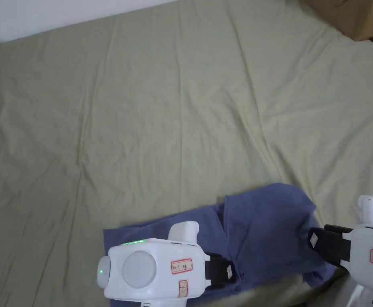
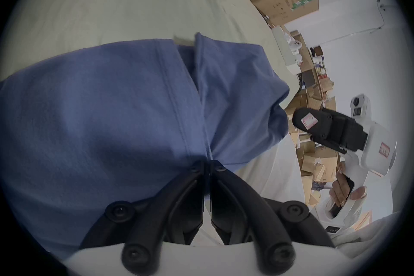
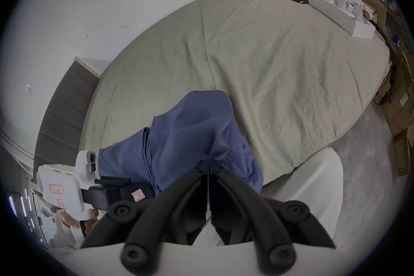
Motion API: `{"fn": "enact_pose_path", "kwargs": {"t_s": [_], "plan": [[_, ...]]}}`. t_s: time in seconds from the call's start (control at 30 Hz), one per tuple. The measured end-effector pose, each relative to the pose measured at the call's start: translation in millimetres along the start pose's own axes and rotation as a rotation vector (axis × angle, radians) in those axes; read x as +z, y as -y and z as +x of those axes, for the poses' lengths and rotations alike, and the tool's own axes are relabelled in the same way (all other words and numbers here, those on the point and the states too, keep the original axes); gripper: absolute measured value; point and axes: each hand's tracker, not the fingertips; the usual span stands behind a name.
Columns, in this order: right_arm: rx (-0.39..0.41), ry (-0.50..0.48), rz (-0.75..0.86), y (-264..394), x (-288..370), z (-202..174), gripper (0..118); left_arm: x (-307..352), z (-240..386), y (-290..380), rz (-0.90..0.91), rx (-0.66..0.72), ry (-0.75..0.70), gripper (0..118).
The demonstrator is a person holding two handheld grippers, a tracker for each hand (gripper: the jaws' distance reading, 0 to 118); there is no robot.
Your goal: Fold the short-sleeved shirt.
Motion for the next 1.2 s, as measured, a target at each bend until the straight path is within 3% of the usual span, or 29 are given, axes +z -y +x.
{"fn": "enact_pose_path", "kwargs": {"t_s": [0.17,0.2,0.23,0.27,0.3,0.37,0.53,0.7,0.77,0.83,0.87,0.9,0.97,1.03,1.1,1.2], "plan": [[0.007,0.008,0.003,-1,1,-3,1,24,1,2,0.016,0.014,0.084,8],[0.01,0.006,0.003,-1,2,-4,1,29,0,2,0.04,0.019,0.101,20],[0.015,0.002,0.002,-1,2,-6,1,44,-5,2,0.079,0.033,0.104,47],[0.023,0.002,-0.001,-1,2,-8,1,58,-10,5,0.102,0.049,0.096,91],[0.032,0.003,-0.002,-1,2,-11,1,73,-18,8,0.138,0.075,0.094,91],[0.046,0.004,-0.008,-1,1,-15,1,99,-41,17,0.173,0.14,0.087,106],[0.086,-0.003,-0.02,-3,-2,-30,1,157,-122,58,0.352,0.351,0.119,104],[0.114,-0.01,-0.039,-5,-5,-45,1,153,-180,71,0.36,0.454,0.1,103],[0.129,-0.004,-0.045,-5,-6,-51,1,137,-190,68,0.346,0.501,0.171,102],[0.139,-0.005,-0.047,-5,-5,-57,1,124,-199,63,0.374,0.525,0.342,102],[0.145,-0.004,-0.049,-4,-5,-59,1,117,-201,59,0.367,0.543,0.393,96],[0.152,-0.001,-0.054,-4,-6,-62,1,112,-204,57,0.344,0.548,0.427,80],[0.164,0.005,-0.06,-3,-7,-66,1,99,-204,48,0.312,0.532,0.375,9],[0.173,0.008,-0.072,-2,-9,-70,1,92,-197,45,0.229,0.462,0.181,9],[0.182,0.007,-0.08,-2,-11,-74,1,99,-205,49,0.286,0.492,0.334,9],[0.203,0.01,-0.096,-3,-17,-82,1,114,-210,52,0.298,0.486,0.349,8]]}}
